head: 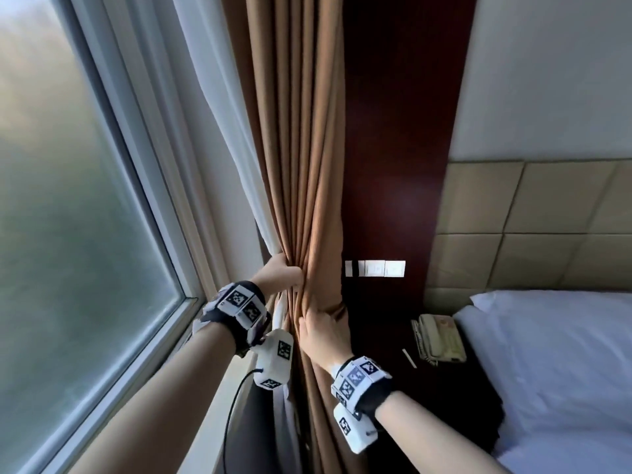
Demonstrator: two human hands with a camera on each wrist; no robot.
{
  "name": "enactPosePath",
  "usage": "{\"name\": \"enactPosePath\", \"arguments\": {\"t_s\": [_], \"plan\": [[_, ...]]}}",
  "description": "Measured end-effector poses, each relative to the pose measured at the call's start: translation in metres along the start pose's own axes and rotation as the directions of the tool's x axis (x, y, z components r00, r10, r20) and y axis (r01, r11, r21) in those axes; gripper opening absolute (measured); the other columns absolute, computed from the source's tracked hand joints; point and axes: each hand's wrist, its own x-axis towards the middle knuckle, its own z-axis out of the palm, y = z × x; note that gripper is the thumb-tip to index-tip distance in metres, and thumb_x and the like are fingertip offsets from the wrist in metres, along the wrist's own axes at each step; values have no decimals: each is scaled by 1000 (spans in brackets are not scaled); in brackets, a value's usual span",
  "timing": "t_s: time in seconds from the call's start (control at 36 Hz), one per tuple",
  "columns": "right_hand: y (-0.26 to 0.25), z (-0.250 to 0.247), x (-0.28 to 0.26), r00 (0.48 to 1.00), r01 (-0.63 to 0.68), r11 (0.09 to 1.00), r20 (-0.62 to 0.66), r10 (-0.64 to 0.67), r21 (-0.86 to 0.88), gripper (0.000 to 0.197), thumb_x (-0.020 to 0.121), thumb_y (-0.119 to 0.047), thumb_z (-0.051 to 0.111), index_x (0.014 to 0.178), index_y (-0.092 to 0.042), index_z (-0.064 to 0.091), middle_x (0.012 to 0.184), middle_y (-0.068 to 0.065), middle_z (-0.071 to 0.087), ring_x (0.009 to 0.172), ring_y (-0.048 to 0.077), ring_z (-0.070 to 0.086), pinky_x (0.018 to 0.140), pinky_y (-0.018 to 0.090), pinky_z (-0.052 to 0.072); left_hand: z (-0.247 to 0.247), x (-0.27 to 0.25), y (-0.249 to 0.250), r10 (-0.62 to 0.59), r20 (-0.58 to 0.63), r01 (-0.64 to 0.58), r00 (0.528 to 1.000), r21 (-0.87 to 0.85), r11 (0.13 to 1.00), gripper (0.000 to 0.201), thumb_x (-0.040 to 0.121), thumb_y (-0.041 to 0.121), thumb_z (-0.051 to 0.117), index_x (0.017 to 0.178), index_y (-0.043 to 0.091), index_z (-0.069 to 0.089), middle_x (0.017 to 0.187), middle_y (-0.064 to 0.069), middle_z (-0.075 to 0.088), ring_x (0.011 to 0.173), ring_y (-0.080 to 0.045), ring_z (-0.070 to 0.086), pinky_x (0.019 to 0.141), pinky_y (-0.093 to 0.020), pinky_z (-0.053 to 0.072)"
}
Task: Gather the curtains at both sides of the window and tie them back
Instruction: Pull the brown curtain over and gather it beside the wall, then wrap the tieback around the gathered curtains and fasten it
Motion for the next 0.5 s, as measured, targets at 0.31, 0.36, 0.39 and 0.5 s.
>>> {"name": "enactPosePath", "arguments": {"t_s": [0.31,0.36,0.39,0.5], "plan": [[6,-14,9,976,99,989,204,-75,-111,30,97,-19,35,115,-2,51,103,25,65,96,40,63,81,44,49,11,-10,-8,79,-331,6,940,250,968,61,79,51,66,119,6,53,115,-11,60,107,-31,58,90,-36,51],[9,-20,5,973,155,974,199,-121,-165,40,95,-23,38,132,-7,42,113,21,62,103,38,60,83,43,46,9,-10,-10,120,-347,-17,930,284,959,47,85,37,60,115,2,54,116,-18,60,107,-35,57,91,-38,51],[12,-22,1,979,176,962,136,-150,-207,45,94,-26,41,136,-11,39,118,17,60,107,36,58,86,43,45,7,-10,-10,131,-332,-26,934,304,952,44,86,33,58,115,1,53,116,-19,59,107,-36,56,91,-39,50],[10,-10,-27,907,262,964,-330,-260,-40,19,87,-28,56,99,-16,50,89,-2,54,83,17,54,74,30,46,1,-6,-11,179,-275,-63,945,384,921,38,86,23,56,115,-1,50,115,-21,57,106,-39,56,87,-39,49]]}}
